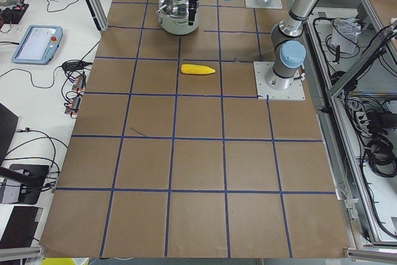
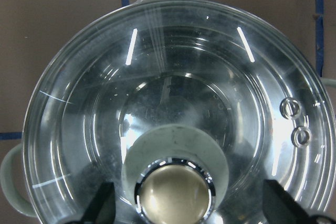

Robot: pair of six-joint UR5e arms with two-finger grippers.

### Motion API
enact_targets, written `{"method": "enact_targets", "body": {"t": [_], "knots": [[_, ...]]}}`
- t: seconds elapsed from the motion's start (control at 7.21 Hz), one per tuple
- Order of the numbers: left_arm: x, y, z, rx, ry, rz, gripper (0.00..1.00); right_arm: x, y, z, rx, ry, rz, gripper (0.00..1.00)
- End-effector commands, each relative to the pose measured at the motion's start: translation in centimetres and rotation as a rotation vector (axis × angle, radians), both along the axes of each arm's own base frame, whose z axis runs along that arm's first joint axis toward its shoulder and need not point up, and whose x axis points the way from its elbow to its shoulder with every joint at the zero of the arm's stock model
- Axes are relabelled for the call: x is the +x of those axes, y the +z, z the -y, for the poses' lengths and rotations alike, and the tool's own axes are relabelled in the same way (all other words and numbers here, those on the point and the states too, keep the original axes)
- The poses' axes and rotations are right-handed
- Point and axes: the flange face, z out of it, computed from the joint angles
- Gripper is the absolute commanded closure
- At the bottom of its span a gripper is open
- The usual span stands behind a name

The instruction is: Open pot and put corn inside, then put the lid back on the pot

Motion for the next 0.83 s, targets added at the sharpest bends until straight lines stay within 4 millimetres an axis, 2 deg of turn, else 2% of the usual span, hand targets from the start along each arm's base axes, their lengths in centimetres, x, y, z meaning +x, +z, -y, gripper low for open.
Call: {"method": "enact_targets", "body": {"t": [0.0, 0.42, 0.69], "knots": [[0.07, 0.0, 0.09, 0.0, 0.001, -0.001, 0.0, -0.05, -0.36, -0.18, -0.011, 0.002, 0.002, 0.02], [0.26, 0.05, 0.04, 0.0, 0.007, -0.01, 0.0, -0.11, -0.06, 0.26, -0.018, -0.001, 0.004, 0.07], [0.24, 0.42, -0.16, -0.009, 0.004, -0.011, 0.0, -0.17, 0.02, 0.33, -0.019, -0.004, 0.006, 0.16]]}}
